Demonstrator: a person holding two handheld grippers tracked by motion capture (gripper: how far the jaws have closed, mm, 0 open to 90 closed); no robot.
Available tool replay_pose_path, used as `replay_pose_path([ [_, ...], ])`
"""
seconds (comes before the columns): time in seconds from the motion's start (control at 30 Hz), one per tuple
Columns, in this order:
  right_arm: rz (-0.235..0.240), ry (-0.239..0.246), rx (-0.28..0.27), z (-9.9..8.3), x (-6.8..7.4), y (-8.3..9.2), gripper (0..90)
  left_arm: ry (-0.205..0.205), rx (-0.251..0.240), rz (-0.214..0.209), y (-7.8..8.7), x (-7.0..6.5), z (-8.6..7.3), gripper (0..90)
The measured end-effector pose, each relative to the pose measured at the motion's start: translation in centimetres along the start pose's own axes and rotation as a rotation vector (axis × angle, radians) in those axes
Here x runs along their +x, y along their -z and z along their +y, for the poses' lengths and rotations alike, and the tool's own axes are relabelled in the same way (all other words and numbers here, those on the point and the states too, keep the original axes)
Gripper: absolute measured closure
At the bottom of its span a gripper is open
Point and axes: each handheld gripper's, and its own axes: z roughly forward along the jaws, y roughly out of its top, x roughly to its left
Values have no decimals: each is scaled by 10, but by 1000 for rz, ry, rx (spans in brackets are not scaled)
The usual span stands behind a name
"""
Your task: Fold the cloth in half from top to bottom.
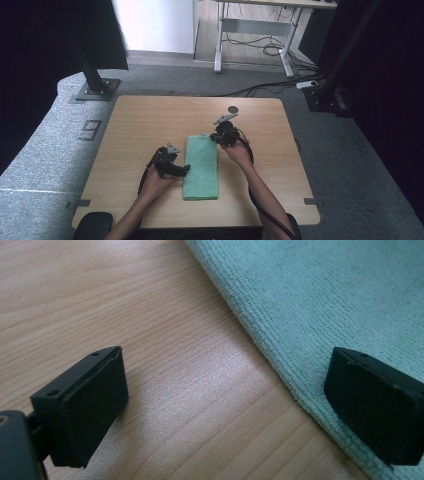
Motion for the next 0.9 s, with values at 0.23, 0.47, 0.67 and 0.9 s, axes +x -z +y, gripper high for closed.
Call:
replay_pose_path([
  [0.23,17,70,-55,8,18,32,858,1,0,2,0,0,0,39],
  [0.47,52,115,-111,1,36,64,858,0,1,2,0,0,0,38],
  [0.67,81,141,-136,-12,52,82,858,0,1,2,0,0,0,38],
  [0.9,111,164,-134,-33,67,92,856,2,1,3,0,0,0,38],
])
